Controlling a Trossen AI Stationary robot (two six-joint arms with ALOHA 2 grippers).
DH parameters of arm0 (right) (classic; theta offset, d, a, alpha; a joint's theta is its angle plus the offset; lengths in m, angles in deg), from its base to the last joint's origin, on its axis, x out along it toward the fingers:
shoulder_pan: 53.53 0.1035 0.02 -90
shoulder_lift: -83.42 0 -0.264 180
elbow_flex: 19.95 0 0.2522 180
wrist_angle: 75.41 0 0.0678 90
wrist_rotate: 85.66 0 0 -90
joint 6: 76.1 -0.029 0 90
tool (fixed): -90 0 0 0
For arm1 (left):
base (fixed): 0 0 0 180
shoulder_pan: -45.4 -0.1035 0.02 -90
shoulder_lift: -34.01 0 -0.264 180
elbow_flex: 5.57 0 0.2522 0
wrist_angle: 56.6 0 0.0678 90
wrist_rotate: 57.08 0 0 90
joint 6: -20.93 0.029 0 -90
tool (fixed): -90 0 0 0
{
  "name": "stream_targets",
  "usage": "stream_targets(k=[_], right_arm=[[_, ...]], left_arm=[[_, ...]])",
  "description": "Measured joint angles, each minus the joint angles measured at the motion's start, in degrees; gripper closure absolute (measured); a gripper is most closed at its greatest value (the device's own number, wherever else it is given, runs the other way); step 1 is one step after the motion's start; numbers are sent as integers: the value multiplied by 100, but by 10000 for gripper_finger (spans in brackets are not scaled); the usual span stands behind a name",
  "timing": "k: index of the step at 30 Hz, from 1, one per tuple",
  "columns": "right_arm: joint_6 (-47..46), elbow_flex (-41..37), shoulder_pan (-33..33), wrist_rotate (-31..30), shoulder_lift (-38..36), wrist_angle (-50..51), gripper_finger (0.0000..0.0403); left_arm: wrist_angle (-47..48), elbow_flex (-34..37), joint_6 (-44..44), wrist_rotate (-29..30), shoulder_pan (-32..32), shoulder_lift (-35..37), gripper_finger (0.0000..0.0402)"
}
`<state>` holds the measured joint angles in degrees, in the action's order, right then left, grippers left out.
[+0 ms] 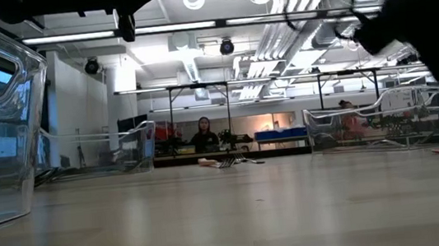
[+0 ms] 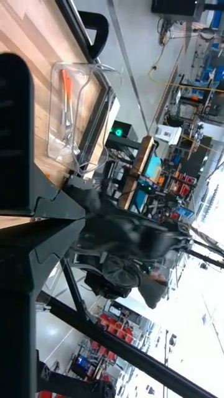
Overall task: Sort silverware by color (type)
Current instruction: Put the orange fork into the top right transparent bin
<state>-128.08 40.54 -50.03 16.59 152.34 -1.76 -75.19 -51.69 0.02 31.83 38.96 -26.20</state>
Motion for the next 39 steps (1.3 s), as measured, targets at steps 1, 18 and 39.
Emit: stream_targets(k=[1,18,39], right_arm=[[-334,-218,94,2,1,-30,146],[-2283,-1739,567,251,6,-1648,147],[-2211,-1717,562,188,711,-1560,239]], left_arm=[[-2,0,1,2,0,0,401],[15,1,7,61,0,0,401],[154,2,14,180,0,0,401]])
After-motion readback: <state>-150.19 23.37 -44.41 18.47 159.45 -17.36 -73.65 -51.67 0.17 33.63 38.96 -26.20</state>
